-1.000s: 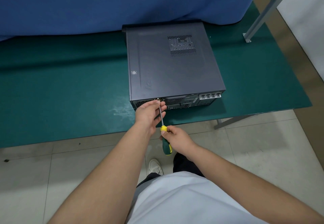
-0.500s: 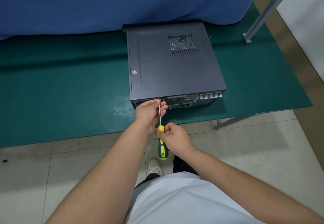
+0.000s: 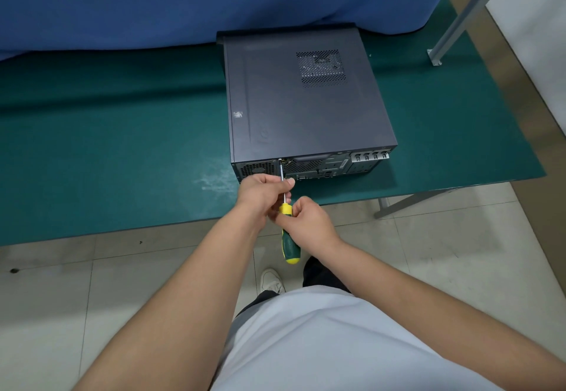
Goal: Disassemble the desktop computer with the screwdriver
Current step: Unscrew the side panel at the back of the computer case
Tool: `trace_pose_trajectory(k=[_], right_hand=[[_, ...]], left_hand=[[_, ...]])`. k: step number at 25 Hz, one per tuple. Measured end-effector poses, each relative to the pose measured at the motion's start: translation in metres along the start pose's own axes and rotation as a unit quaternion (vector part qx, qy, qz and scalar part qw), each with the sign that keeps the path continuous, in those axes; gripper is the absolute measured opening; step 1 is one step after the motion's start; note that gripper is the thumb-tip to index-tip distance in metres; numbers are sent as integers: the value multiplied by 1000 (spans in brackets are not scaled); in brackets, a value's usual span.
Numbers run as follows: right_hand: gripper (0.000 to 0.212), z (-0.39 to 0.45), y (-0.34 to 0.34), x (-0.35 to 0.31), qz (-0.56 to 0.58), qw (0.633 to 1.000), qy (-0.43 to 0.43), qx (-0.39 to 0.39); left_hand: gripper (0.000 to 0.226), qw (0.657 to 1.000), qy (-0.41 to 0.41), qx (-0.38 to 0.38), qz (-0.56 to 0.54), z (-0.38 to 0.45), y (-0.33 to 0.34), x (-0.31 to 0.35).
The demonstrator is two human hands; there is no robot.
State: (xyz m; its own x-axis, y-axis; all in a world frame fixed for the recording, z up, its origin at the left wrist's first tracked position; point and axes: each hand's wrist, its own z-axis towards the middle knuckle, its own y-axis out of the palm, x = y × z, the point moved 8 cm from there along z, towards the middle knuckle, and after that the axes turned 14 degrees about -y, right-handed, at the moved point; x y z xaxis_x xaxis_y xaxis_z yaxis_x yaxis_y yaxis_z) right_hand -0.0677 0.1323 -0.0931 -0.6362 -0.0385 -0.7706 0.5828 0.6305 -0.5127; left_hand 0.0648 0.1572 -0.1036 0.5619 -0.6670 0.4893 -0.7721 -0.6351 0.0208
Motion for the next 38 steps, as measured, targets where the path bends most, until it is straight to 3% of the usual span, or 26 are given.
trace_pose_trajectory(k=[2,4,6,9,11,13,17,20,25,27,29,33,35,38], right_hand=[[28,-6,14,7,193,977,55,-68],[26,-17,25,9,357,919,106,-132],[28,-26,29,10,435,876,133,-159],[23,-32,30,6,487,845,147,-166],[20,-27,27,2,495,847,127,-146],[14,-22,22,2,441,884,97,-123],[18,-17,20,6,322,939,74,-96],[24,-17,23,6,341,930,83,-107],[18,-33,32,4,469,854,120,-191],[21,-37,35,2,500,829,133,-212],[22,-33,34,3,487,840,127,-201],[16,-25,29,9,383,906,89,-156],[14,-23,31,8,368,912,83,-158],[12,-24,33,6,412,890,93,-170]], left_hand=[[20,1000,-2,-12,-12,-2,2,1],[16,999,-10,-27,-30,-4,4,1],[9,998,-18,-54,-41,-5,6,0],[17,995,-23,-91,-29,-7,8,0],[21,993,-21,-115,-23,-7,9,2],[17,992,-25,-121,-22,-6,10,1],[26,998,-9,-53,35,-5,8,-6],[22,999,-1,-50,7,-3,2,-6],[8,992,-10,-123,-5,-7,1,-5],[14,990,-10,-142,-7,-9,3,-4],[18,989,-14,-145,-10,-9,5,-5],[23,997,-3,-71,38,-9,1,-8],[24,998,5,-46,35,-6,-3,-9],[17,997,-10,-82,8,-5,-3,-9]])
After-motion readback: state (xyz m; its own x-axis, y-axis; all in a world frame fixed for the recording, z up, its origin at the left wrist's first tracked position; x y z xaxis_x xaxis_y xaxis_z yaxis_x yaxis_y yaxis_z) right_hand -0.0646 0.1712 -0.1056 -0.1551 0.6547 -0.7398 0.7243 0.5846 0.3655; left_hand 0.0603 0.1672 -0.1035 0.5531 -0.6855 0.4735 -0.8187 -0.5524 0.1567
